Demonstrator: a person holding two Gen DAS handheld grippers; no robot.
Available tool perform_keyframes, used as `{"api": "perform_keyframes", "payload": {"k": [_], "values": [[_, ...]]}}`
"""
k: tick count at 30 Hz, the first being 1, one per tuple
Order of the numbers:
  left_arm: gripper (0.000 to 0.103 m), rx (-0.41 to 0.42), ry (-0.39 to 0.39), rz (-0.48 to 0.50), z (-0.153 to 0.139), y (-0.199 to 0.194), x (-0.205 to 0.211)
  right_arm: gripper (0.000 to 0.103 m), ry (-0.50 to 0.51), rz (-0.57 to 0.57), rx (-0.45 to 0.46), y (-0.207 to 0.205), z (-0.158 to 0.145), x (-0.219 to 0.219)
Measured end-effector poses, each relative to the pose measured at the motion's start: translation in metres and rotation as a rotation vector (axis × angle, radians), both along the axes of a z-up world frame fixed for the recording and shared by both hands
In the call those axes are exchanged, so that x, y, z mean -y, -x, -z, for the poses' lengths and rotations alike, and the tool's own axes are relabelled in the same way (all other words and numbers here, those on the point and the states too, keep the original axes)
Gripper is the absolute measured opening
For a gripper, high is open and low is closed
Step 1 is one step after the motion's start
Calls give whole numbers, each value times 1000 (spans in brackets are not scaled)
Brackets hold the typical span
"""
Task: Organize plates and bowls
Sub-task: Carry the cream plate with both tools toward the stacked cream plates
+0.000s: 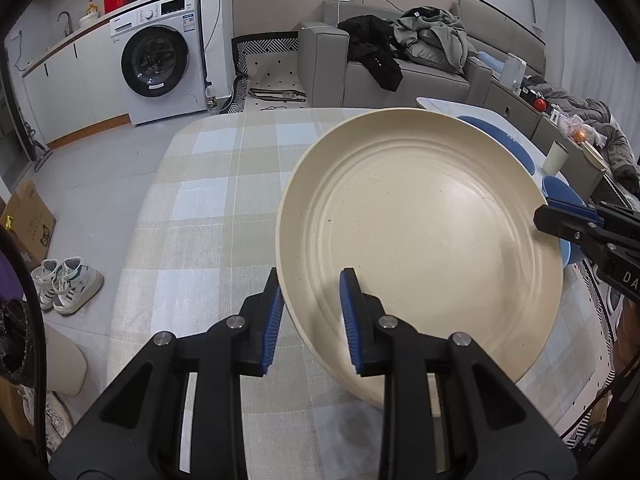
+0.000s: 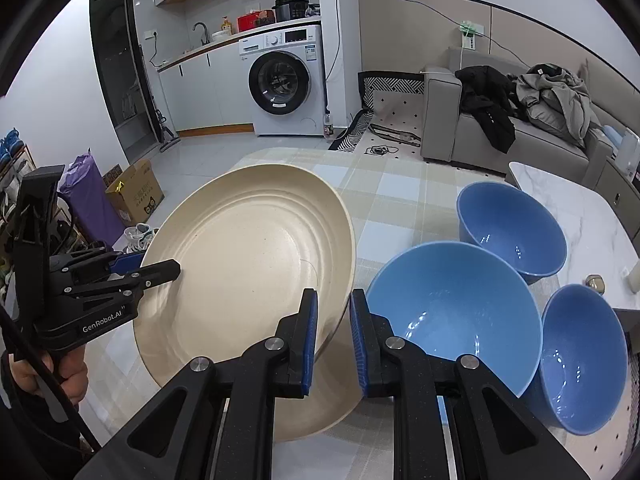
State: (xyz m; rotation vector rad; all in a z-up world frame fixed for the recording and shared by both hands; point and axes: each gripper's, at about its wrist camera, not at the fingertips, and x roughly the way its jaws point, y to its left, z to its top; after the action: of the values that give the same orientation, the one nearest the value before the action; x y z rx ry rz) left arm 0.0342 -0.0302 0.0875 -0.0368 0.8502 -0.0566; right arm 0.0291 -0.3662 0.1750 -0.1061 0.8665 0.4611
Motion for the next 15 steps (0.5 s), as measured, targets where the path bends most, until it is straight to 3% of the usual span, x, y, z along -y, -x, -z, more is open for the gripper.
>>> {"api": "perform_keyframes", "payload": {"k": [15], "values": [[24,-14,-3,50,31,0,-4,17,-39,42,-40,17,24,7]]}}
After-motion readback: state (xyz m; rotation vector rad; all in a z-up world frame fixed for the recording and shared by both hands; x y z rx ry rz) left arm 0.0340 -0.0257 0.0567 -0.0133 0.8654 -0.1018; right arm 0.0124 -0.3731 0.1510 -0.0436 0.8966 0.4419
